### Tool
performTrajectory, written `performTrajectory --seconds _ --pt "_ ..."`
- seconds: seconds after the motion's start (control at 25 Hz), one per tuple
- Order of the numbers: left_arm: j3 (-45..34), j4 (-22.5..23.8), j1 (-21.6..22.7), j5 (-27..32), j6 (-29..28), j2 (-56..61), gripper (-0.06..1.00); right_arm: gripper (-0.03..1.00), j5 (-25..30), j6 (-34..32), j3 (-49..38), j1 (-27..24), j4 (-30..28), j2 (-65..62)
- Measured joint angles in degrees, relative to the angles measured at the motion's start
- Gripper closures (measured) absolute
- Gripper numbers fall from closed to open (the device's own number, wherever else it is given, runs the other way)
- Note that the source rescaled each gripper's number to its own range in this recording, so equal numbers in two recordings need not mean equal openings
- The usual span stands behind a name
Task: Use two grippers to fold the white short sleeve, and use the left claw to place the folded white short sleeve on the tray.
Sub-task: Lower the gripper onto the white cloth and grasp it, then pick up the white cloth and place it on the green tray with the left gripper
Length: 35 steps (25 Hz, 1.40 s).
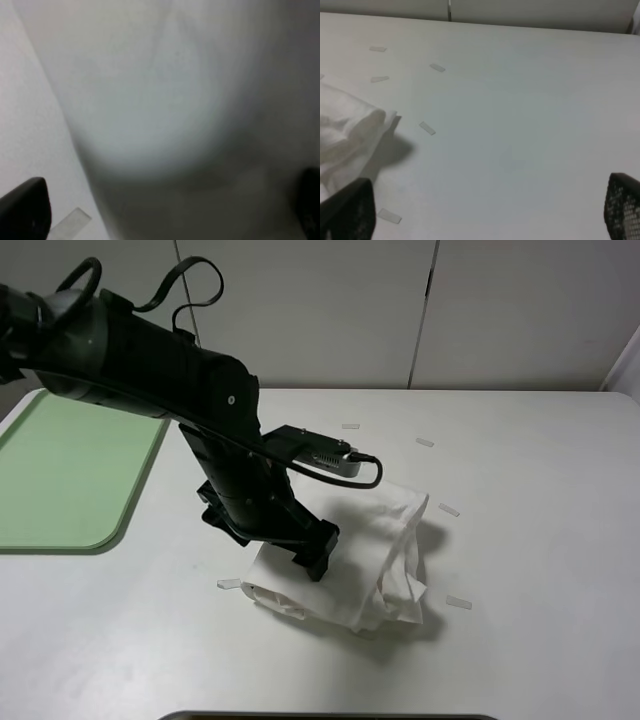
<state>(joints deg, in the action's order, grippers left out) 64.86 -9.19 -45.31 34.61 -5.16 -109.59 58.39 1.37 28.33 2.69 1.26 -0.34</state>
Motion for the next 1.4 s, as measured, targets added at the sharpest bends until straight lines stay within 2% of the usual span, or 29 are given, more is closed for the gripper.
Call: performTrajectory --seconds 0.12,0.32,0.6,0.72,0.8,0.84,0.88,1.0,1.04,1.08,1.24,1.4 --pt "-2.72 -1.34 0.0 -3.26 0.0 0.0 -0.04 -0.03 0.0 0.0 0.0 0.0 0.0 0.0" --pt "-8.16 -3.84 -0.71 -13.66 0.05 -0.08 -0.04 -0.03 0.0 0.0 0.0 0.0 0.0 0.0" --pt "-9.23 -6.07 -4.27 -22.77 0.05 -3.35 -0.04 -0.03 0.0 0.0 0.0 0.0 0.0 0.0" --pt "-9.23 -6.99 -4.92 -23.51 -0.01 -3.69 0.0 -0.03 0.0 0.0 0.0 0.0 0.0 0.0" --pt "-9.23 -7.41 -5.26 -23.64 -0.01 -3.69 0.09 -0.03 0.0 0.0 0.0 0.0 0.0 0.0" --pt "-9.23 -7.41 -5.26 -23.64 -0.01 -3.69 0.09 -0.03 0.0 0.0 0.0 0.0 0.0 0.0" --pt "-9.23 -7.48 -5.31 -23.78 -0.01 -3.69 0.14 -0.03 0.0 0.0 0.0 0.0 0.0 0.0" --pt "-9.23 -7.64 -5.38 -24.19 0.05 -3.69 0.42 -0.03 0.0 0.0 0.0 0.0 0.0 0.0" --pt "-9.23 -7.64 -5.38 -24.19 0.05 -3.69 0.42 -0.03 0.0 0.0 0.0 0.0 0.0 0.0" --pt "-9.23 -7.64 -5.38 -24.32 0.05 -3.69 0.48 -0.03 0.0 0.0 0.0 0.0 0.0 0.0" --pt "-8.37 -7.13 -4.85 -22.75 0.05 -3.59 0.51 -0.03 0.0 0.0 0.0 0.0 0.0 0.0" --pt "-6.57 -4.31 -2.41 -19.01 0.05 -3.01 0.52 -0.03 0.0 0.0 0.0 0.0 0.0 0.0"
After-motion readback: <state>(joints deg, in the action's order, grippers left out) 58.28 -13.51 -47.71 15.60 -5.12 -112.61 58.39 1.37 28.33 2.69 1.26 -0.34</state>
